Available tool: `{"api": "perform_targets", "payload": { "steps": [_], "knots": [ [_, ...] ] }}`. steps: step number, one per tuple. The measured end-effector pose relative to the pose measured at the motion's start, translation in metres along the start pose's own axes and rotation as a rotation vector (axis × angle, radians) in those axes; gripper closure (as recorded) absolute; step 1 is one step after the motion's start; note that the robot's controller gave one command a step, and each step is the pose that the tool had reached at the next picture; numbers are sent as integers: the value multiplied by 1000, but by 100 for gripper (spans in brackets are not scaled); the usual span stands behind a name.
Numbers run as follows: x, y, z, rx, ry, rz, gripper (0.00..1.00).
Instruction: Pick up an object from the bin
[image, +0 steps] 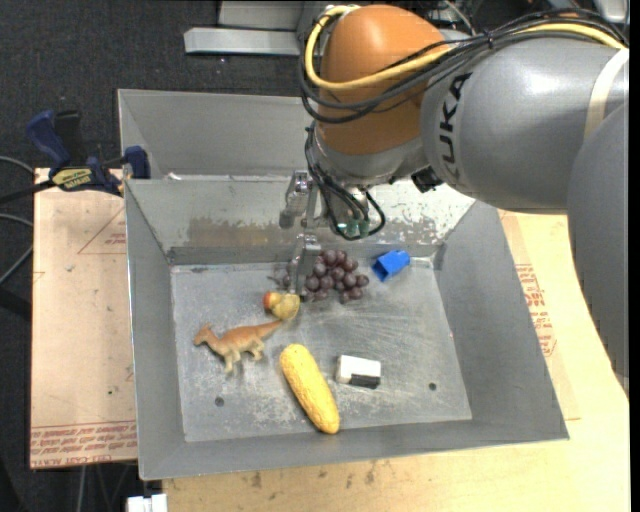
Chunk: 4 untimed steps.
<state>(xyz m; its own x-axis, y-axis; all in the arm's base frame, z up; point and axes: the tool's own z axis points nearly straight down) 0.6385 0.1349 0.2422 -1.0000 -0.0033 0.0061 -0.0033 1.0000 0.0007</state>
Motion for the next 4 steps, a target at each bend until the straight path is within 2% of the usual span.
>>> {"api": "perform_targets", "payload": {
  "steps": [1, 2, 3, 4],
  "knots": [
    [-2, -1, -5, -1, -8, 2, 0],
    [16, 23, 74, -2, -11, 7, 0],
    [35, 36, 94, 1, -2, -215, 0],
    [37, 31, 113, 0, -8, -323, 0]
  ]
}}
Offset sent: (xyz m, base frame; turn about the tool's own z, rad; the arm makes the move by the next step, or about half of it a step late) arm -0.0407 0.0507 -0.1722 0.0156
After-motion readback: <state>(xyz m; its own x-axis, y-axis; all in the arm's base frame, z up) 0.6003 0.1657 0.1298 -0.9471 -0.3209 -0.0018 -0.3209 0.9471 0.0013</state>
